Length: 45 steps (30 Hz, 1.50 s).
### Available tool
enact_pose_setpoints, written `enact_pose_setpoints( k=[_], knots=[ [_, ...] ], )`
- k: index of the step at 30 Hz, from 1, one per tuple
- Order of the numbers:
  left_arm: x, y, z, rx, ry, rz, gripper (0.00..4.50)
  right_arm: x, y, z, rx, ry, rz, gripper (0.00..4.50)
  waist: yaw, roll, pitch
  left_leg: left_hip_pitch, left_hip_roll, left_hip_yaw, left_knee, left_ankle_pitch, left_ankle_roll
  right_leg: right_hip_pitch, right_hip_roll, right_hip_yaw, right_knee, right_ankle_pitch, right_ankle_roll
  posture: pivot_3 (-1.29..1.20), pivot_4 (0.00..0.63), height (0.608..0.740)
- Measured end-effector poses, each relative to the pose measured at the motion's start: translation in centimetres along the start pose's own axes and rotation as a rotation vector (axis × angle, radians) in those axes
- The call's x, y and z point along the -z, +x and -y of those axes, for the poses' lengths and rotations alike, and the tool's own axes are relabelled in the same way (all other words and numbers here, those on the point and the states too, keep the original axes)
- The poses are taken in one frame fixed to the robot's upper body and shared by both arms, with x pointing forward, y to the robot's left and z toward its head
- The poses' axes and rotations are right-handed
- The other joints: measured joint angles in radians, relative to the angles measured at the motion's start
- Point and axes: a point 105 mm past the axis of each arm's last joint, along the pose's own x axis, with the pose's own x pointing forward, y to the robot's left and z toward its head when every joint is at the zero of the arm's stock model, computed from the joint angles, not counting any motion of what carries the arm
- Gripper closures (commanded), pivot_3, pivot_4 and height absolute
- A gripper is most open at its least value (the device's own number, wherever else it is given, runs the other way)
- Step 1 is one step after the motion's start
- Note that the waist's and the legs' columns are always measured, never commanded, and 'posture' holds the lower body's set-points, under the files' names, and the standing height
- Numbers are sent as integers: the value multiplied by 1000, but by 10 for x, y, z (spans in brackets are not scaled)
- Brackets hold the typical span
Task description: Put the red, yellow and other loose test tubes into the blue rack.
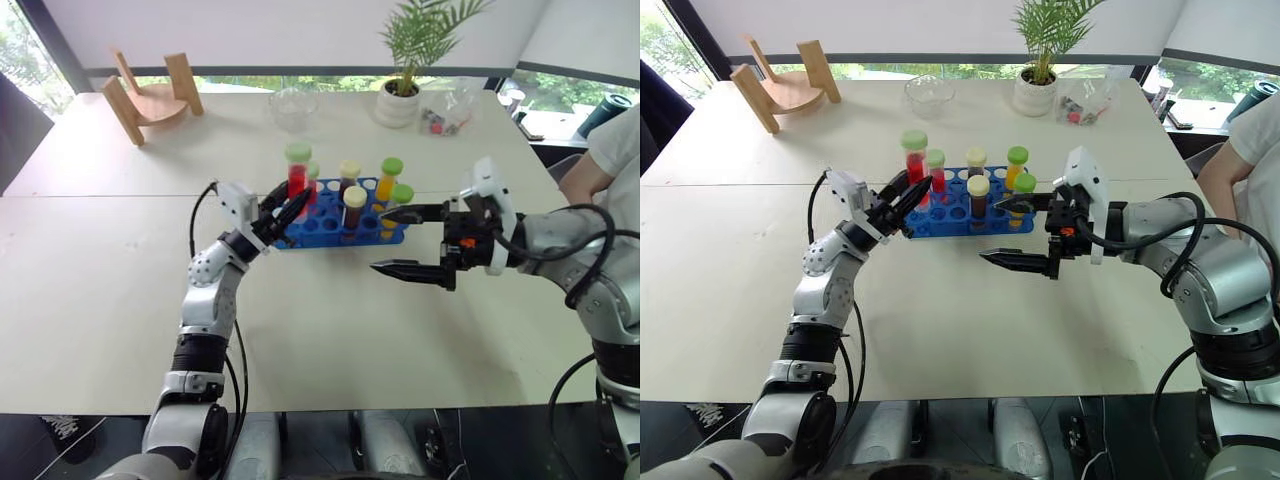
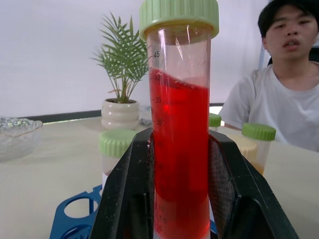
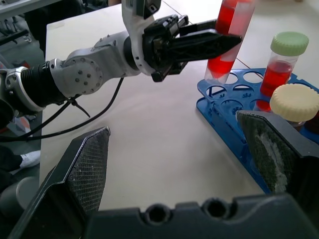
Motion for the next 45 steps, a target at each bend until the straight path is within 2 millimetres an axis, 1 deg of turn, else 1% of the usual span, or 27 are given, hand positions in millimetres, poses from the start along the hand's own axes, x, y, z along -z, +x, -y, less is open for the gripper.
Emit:
enact_pose_setpoints(
  k=[9, 11, 18, 22, 30, 39, 41, 42, 44, 45],
  knots=[
    [20, -3, -1, -12, 22, -16, 3659, 1, 0, -2, 15, 3, 5, 0, 0, 0, 0, 0, 0, 0, 0, 0, 0, 0, 0, 0, 0, 0, 0, 0, 150, 740],
    [24, -1, 0, -14, 15, -15, 3659, 0, 0, -2, 21, 5, 10, 0, 1, 0, 0, 0, 0, 0, 0, 0, 0, 0, 0, 0, 0, 0, 0, 0, 150, 740],
    [29, 10, 2, 5, 19, -14, 3659, -2, -2, -4, 38, -4, 21, 0, 1, 0, 0, 0, 0, 0, 0, 0, 0, 0, 0, 0, 0, 0, 0, 0, 150, 740],
    [34, 13, 2, 11, 21, -25, 3659, -1, -1, -7, 42, -1, 21, 0, 0, 0, 0, 0, 0, -1, 0, 0, 0, 0, 1, 0, 0, 0, 0, 0, 150, 740],
    [40, 16, 1, 15, 21, -33, 3659, 0, -1, -10, 48, 10, 22, 0, 0, 0, 0, 0, 0, -1, 0, 0, 0, 0, 1, 0, 0, 0, 0, 0, 150, 740],
    [46, 15, 1, 11, 17, -52, 3659, 0, -1, -10, 58, 14, 24, 0, 0, 0, 0, 1, 0, -1, 0, 0, 0, 1, 1, 0, 0, 0, 0, 0, 150, 740],
    [47, 15, 1, 14, 15, -63, 2635, 0, -1, -10, 57, 15, 26, 0, 0, 0, 0, 1, 0, -1, 0, 0, 0, 1, 1, 0, 0, 0, 0, 0, 150, 740],
    [48, 14, 0, 16, 13, -70, 2308, 0, -1, -10, 57, 16, 26, 0, 0, 0, 0, 1, 0, -1, 0, 0, 0, 1, 1, 0, 0, 0, 0, 0, 150, 740],
    [49, 13, 0, 29, 13, -87, 1447, 0, -1, -10, 59, 16, 26, 0, 0, 0, -1, 1, 0, -1, 0, 0, 0, 2, 1, 0, 0, 0, 0, 0, 150, 740],
    [49, 12, 0, 41, 10, -97, 939, 0, -1, -9, 60, 16, 26, 0, 0, 1, -1, 2, 0, -1, 0, 0, 0, 2, 1, 0, 0, 0, 0, 0, 150, 740]
  ],
)
